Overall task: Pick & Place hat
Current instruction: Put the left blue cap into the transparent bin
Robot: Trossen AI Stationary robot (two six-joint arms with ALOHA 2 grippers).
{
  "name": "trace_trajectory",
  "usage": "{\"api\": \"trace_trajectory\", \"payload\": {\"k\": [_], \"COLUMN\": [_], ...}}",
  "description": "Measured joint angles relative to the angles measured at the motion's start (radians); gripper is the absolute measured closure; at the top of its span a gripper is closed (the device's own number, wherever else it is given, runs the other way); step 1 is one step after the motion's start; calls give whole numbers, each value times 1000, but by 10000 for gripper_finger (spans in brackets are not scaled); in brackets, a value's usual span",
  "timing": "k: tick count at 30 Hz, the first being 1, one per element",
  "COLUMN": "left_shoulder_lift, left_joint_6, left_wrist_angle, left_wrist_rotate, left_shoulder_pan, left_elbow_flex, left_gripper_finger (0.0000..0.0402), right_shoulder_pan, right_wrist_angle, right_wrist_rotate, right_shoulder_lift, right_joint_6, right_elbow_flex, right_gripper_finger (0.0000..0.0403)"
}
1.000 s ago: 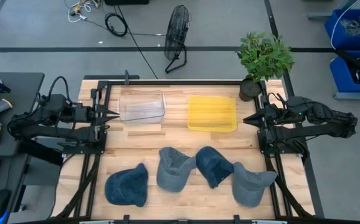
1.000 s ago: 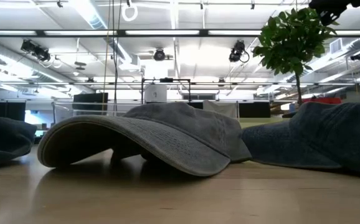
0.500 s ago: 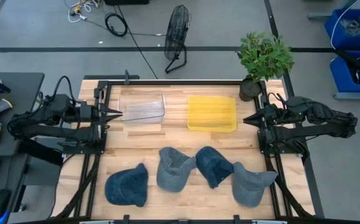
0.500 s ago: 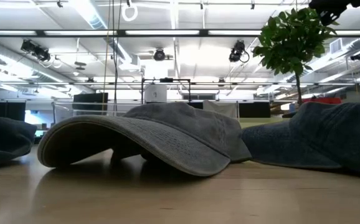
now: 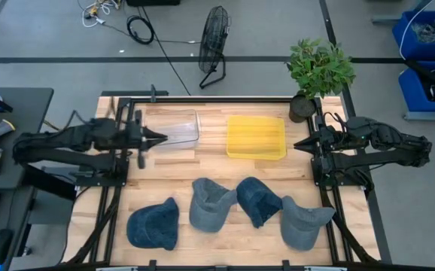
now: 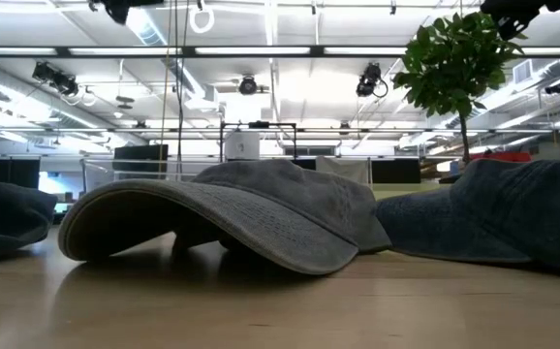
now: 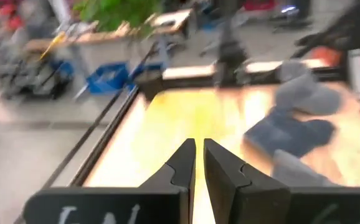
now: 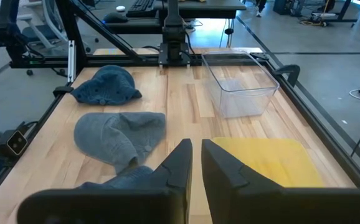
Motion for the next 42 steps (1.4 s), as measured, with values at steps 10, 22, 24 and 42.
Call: {"api": "trace_trajectory", "payload": {"k": [10, 22, 24, 42], "left_shoulder_lift": [134, 315, 328, 332], "left_joint_6": [-169, -362, -339, -298], "left_wrist_angle": [-28, -71, -53, -10], "left_wrist_rotate": [-177, -141, -144, -177], "left_shoulder_pan": [72, 76, 76, 76], "left_elbow_flex": [0, -43, -43, -43], "left_gripper_finger": [280, 239, 239, 239], "right_shoulder_pan": [0, 0, 0, 0], "right_wrist_angle": [0, 0, 0, 0], "right_wrist_rotate": [0, 0, 0, 0], "right_shoulder_lift": [0, 0, 0, 0], "right_joint_6": [0, 0, 0, 0], "right_elbow_flex": [0, 0, 0, 0], "right_gripper_finger": [360, 360, 360, 360]}}
